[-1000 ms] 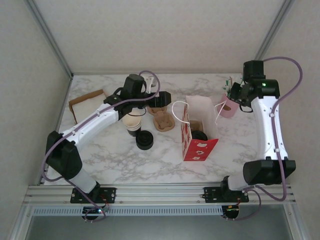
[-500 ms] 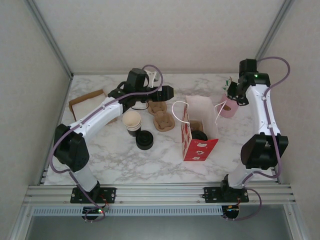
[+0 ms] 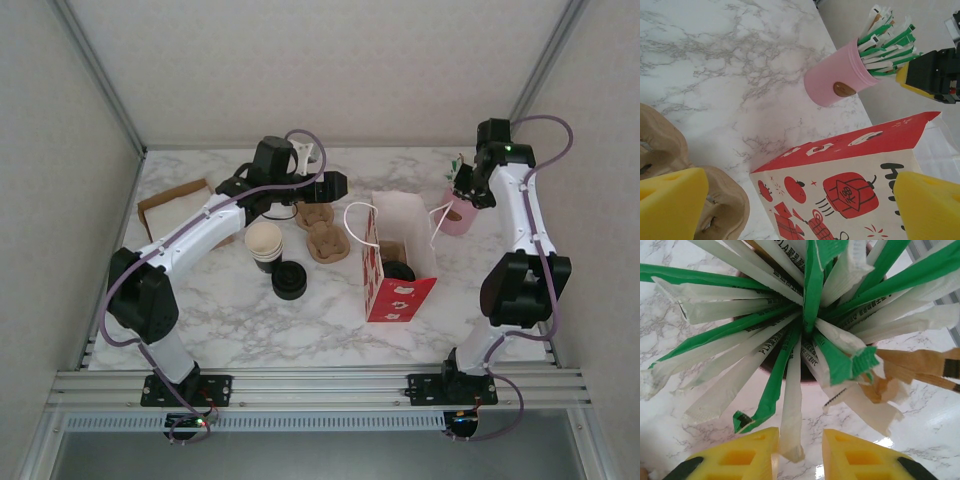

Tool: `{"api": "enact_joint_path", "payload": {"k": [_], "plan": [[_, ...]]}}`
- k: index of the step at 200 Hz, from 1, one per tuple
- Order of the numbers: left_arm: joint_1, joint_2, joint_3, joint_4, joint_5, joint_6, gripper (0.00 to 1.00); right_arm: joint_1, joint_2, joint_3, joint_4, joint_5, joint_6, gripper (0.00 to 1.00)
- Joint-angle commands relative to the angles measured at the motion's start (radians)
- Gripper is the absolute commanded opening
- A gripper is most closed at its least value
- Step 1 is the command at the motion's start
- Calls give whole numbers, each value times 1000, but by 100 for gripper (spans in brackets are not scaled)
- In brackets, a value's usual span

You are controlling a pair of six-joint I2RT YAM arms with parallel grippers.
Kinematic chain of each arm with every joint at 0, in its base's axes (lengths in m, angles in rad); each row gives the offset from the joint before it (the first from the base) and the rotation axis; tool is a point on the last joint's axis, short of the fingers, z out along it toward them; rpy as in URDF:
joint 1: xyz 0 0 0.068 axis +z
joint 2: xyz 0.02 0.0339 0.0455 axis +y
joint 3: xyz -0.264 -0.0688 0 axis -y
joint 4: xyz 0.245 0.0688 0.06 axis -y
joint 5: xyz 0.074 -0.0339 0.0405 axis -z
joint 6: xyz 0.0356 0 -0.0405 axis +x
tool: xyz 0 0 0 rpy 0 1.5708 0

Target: Pack the takeout coffee

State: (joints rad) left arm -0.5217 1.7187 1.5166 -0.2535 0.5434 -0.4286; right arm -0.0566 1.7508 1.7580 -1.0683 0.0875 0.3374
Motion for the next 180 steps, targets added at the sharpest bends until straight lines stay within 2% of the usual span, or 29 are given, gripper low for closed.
{"api": "enact_joint_path", "payload": {"k": [1,75,180], "plan": [[6,-2,23,10,18,22,95,-6,16,43,8,-16,-13,24],[6,-26,8,9,24,25,95,-5,-4,69,-21,-11,-15,7],[5,-104,-19,5,17,-5,95,-4,-172,81,-75,-6,-38,3]]}}
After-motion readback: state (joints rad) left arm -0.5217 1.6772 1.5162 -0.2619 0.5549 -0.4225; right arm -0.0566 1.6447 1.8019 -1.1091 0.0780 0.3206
